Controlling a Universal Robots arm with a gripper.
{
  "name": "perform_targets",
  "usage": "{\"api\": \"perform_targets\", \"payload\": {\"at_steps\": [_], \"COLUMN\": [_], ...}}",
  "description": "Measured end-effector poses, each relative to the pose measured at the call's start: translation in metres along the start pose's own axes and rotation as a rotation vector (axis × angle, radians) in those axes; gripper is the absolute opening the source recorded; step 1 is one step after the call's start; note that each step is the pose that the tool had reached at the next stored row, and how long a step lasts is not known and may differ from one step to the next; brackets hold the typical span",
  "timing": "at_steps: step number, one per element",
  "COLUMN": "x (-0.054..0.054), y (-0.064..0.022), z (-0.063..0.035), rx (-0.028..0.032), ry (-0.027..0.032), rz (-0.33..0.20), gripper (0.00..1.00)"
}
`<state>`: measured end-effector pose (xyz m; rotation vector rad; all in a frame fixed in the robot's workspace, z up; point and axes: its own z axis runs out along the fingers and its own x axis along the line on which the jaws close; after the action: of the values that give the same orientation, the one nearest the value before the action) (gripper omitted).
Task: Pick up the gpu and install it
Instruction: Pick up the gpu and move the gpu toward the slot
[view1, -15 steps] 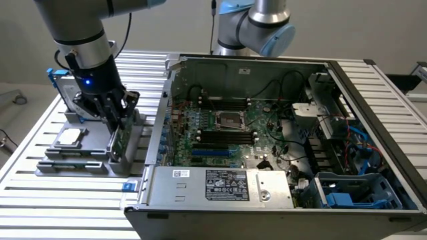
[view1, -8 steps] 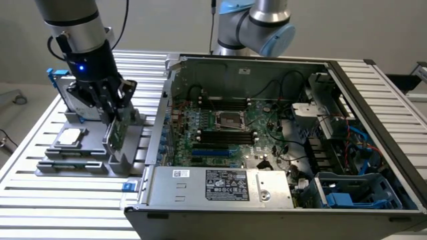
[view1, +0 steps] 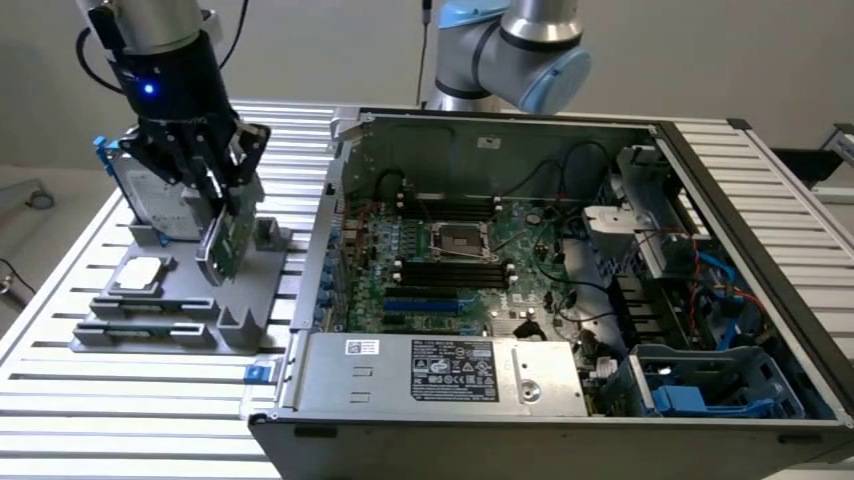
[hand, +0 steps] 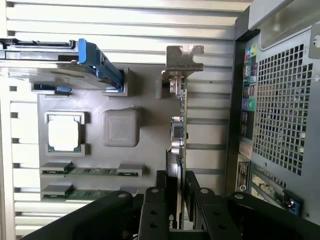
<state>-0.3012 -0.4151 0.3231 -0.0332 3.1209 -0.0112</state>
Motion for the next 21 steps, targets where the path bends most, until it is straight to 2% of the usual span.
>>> {"api": "perform_targets", "payload": {"at_steps": [4,21], "x": [-0.013,-0.092], "y": [-0.0004,-0.0026], "z": [-0.0178,-0.0936], "rx": [-0.0001,-0.0003], "ry": [0.0014,0.0133], "rz": [0.000,0.000], "gripper": [0.26,0.26]}}
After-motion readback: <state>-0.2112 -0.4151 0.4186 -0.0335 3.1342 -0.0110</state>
